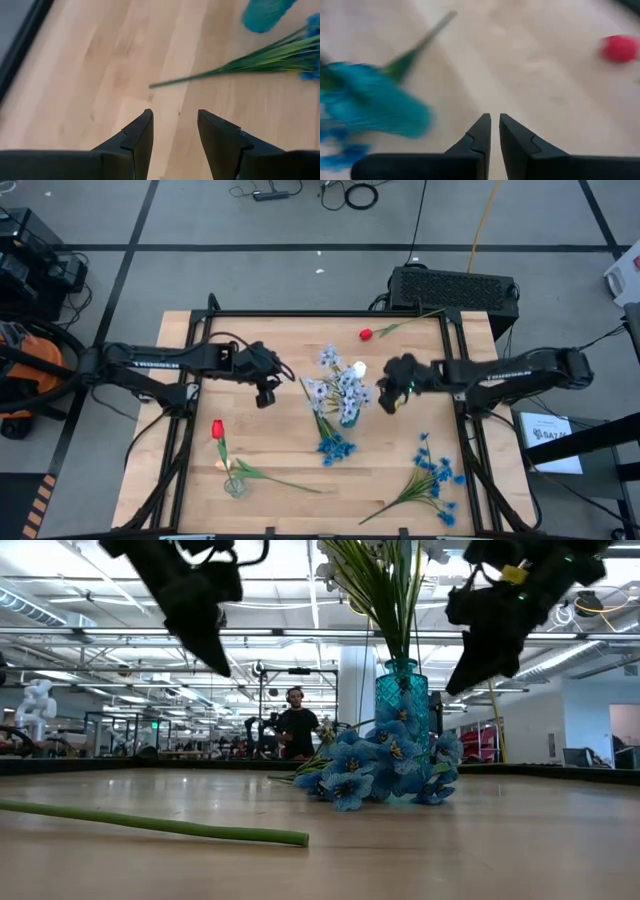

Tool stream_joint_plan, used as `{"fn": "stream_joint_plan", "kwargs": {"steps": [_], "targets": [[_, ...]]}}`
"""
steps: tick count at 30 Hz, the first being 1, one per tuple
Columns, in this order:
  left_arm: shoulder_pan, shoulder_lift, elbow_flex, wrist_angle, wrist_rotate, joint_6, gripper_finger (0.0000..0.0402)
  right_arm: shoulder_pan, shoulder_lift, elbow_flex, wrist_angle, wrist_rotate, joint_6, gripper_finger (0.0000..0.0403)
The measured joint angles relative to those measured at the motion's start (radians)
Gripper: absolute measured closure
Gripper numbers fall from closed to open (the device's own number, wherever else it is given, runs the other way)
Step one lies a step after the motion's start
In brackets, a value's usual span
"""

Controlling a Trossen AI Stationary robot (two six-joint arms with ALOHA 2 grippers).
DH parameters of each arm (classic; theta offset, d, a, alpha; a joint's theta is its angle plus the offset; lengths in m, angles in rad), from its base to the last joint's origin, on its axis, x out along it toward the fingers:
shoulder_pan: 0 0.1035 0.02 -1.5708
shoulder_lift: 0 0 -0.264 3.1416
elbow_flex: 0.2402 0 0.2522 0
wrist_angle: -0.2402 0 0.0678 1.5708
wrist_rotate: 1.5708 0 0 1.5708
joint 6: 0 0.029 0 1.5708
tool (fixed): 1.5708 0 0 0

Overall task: Sort flowers into vase by color
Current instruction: Put the red flower into the transparent flower vase

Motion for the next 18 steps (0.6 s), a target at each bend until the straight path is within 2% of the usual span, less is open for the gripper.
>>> {"fn": "stream_joint_plan", "kwargs": {"steps": [5, 10, 14, 18], "targets": [[-0.001, -0.067, -0.159, 0.082, -0.008, -0.178, 0.0242, -0.225, 0.023, 0.157, -0.192, -0.013, -0.151, 0.0371], [-0.004, -0.152, -0.275, 0.196, -0.018, -0.33, 0.0242, -0.484, 0.095, 0.257, -0.241, -0.194, -0.297, 0.0371], [-0.005, -0.188, -0.291, 0.236, -0.026, -0.394, 0.0242, -0.648, 0.214, 0.354, -0.328, -0.24, -0.394, 0.0371], [-0.005, -0.197, -0.292, 0.269, -0.027, -0.395, 0.0242, -0.734, 0.361, 0.468, -0.42, -0.234, -0.535, 0.0371]]}}
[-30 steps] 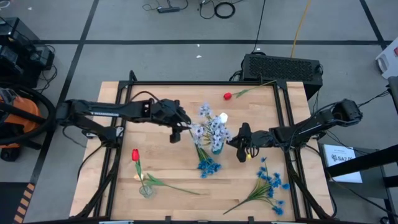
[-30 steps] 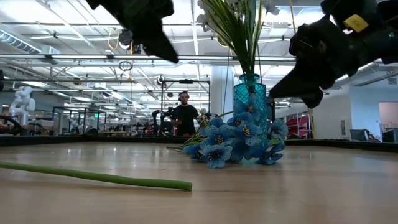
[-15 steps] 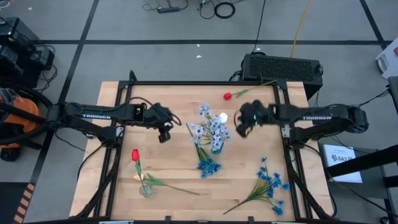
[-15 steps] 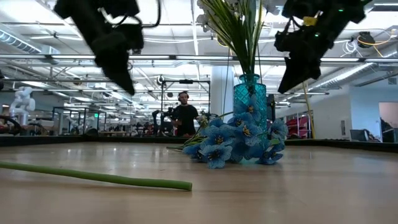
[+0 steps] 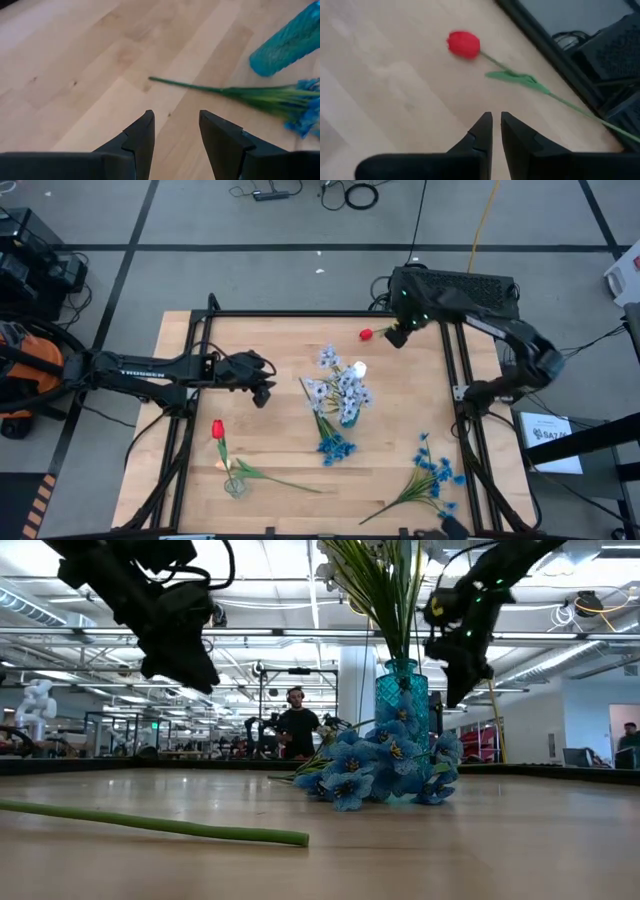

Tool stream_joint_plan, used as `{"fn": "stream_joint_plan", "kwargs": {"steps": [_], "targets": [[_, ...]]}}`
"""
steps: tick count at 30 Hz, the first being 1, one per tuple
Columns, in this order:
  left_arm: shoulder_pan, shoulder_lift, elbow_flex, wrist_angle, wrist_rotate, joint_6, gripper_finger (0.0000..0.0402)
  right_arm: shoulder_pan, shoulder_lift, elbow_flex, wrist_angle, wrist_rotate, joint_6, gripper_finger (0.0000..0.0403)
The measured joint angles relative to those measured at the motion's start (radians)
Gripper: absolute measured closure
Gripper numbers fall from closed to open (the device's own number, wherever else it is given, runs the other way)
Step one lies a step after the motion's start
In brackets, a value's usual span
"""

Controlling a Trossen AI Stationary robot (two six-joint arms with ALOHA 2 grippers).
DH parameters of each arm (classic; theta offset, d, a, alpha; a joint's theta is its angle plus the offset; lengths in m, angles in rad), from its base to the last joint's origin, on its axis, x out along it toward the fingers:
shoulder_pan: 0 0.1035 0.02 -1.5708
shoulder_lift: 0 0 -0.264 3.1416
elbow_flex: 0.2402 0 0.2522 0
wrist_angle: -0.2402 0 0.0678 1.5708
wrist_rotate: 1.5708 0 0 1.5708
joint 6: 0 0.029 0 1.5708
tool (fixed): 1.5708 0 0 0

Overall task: Sort flowers into vase by color
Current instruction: Put the red flower into the transparent flower vase

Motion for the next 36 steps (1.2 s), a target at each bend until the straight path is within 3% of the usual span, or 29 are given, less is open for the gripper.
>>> {"fn": "stream_joint_plan", "kwargs": {"steps": [4, 10, 19, 27, 36], "targets": [[0.0, 0.0, 0.0, 0.043, -0.007, 0.0, 0.0242, -0.037, 0.151, 0.109, -0.104, 0.013, -0.172, 0.0369], [0.0, 0.0, 0.0, 0.091, -0.011, -0.026, 0.0242, -0.043, 0.337, 0.223, -0.201, 0.182, -0.394, 0.0339], [0.0, 0.0, 0.0, 0.105, -0.025, -0.059, 0.0242, -0.047, 0.442, 0.241, -0.131, 0.214, -0.798, 0.0258], [0.0, 0.0, 0.0, 0.105, -0.029, -0.13, 0.0242, -0.102, 0.497, 0.241, 0.001, 0.211, -0.855, 0.0218], [0.0, 0.0, 0.0, 0.104, -0.029, -0.132, 0.0242, -0.141, 0.565, 0.241, -0.007, 0.149, -0.878, 0.0239]]}}
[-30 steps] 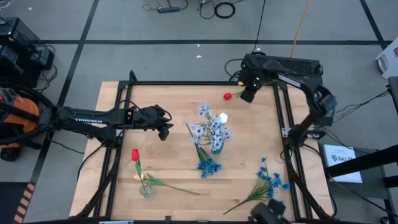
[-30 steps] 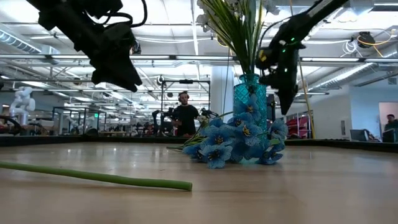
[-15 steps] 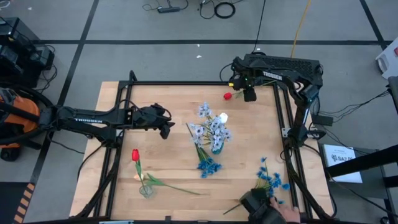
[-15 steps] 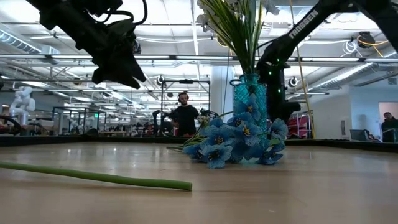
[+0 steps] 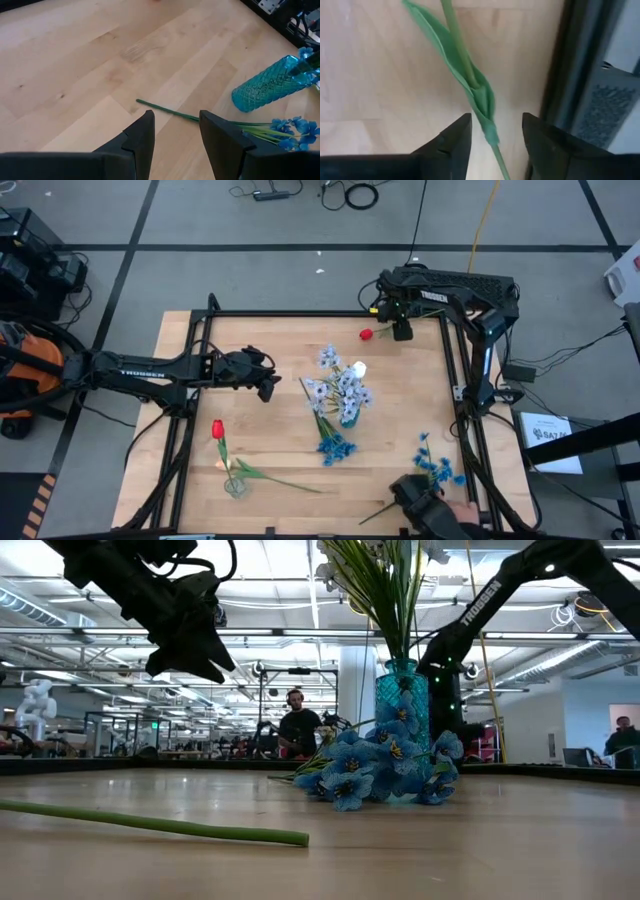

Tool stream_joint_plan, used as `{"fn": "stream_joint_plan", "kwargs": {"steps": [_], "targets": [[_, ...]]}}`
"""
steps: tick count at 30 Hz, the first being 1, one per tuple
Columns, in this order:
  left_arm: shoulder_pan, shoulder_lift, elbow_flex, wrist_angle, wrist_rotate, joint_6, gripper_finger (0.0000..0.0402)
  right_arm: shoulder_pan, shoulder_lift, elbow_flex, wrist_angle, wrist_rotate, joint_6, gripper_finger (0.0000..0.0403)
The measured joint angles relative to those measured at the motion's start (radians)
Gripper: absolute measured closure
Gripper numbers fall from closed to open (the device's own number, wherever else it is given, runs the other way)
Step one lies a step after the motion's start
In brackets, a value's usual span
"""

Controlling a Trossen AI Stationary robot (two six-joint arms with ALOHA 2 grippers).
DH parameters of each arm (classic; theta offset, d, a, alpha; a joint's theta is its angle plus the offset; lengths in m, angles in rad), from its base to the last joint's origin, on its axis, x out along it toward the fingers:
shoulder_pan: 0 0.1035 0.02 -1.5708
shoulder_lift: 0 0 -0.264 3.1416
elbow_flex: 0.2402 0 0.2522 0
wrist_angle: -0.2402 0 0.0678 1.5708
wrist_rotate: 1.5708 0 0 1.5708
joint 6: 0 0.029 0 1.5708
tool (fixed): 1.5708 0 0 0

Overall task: Sort flowers into vase by color
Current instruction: Put the red flower into the transparent flower vase

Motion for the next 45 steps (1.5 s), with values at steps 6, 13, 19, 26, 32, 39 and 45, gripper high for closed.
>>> {"fn": "stream_joint_plan", "kwargs": {"steps": [6, 13, 19, 26, 32, 39, 45], "targets": [[0.0, 0.0, 0.0, 0.0, 0.0, 0.001, 0.0242, 0.001, 0.041, 0.004, -0.051, -0.01, 0.074, 0.0311], [0.0, 0.0, 0.0, 0.0, 0.0, 0.028, 0.0242, 0.023, 0.035, 0.003, -0.14, -0.007, 0.265, 0.039], [0.006, 0.0, 0.0, 0.018, -0.014, 0.036, 0.0242, 0.044, -0.104, -0.004, -0.212, -0.157, 0.463, 0.0398], [0.061, 0.0, 0.0, 0.159, -0.025, 0.051, 0.0242, 0.094, -0.398, -0.003, -0.151, -0.211, 0.637, 0.0401], [0.1, 0.0, 0.0, 0.488, 0.059, 0.24, 0.0242, 0.177, -0.638, -0.003, 0.096, -0.305, 0.822, 0.0402], [0.103, 0.001, 0.114, 0.603, 0.112, 0.55, 0.0242, 0.352, -0.716, 0.023, 0.438, -0.311, 0.95, 0.0402], [0.103, 0.035, 0.316, 0.471, 0.113, 0.703, 0.0242, 0.476, -0.586, 0.227, 0.494, -0.273, 0.9, 0.0403]]}}
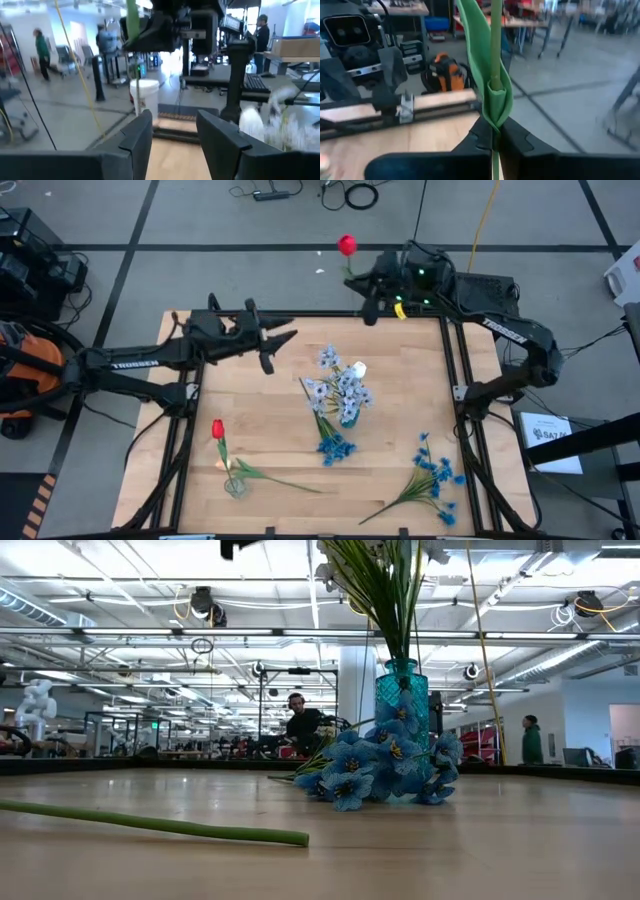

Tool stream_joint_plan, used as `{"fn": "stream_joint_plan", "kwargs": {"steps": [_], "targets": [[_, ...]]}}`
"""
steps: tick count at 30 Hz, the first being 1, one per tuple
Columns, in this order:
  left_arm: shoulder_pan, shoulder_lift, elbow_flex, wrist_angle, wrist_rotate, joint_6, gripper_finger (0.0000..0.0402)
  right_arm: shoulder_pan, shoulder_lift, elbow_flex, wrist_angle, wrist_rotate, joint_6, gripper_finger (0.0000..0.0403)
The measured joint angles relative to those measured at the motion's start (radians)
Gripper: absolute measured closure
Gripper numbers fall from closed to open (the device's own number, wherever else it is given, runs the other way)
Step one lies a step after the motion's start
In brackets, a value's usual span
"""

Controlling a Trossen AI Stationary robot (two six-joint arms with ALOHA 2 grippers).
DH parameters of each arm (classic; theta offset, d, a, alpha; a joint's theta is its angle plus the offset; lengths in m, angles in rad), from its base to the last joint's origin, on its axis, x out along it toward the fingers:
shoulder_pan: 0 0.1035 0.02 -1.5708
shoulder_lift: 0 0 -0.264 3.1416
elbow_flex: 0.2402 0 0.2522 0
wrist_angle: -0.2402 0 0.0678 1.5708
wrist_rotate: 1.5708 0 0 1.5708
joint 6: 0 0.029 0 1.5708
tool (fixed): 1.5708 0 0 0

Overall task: Sort flowers into vase by color
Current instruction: Put the red flower into the transparent flower vase

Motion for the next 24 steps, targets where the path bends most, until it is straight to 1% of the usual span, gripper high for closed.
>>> {"fn": "stream_joint_plan", "kwargs": {"steps": [2, 6, 9, 13, 17, 24], "targets": [[0.0, 0.011, 0.054, -0.043, -0.001, 0.042, 0.0242, 0.031, 0.053, 0.086, 0.011, -0.002, -0.025, 0.0403], [0.0, 0.035, 0.134, -0.072, -0.01, 0.091, 0.0242, 0.096, 0.168, 0.24, 0.011, -0.015, -0.065, 0.0403], [0.0, 0.039, 0.156, -0.075, -0.028, 0.092, 0.0242, 0.146, 0.253, 0.324, -0.015, -0.055, -0.107, 0.0403], [0.0, 0.039, 0.163, -0.151, -0.068, 0.092, 0.0242, 0.199, 0.325, 0.408, -0.009, -0.066, -0.133, 0.0403], [-0.004, 0.04, 0.163, -0.177, -0.079, 0.092, 0.0242, 0.232, 0.356, 0.445, 0.004, -0.066, -0.163, 0.0403], [-0.005, 0.04, 0.163, -0.166, -0.079, 0.092, 0.0242, 0.247, 0.383, 0.444, -0.006, -0.066, -0.169, 0.0402]]}}
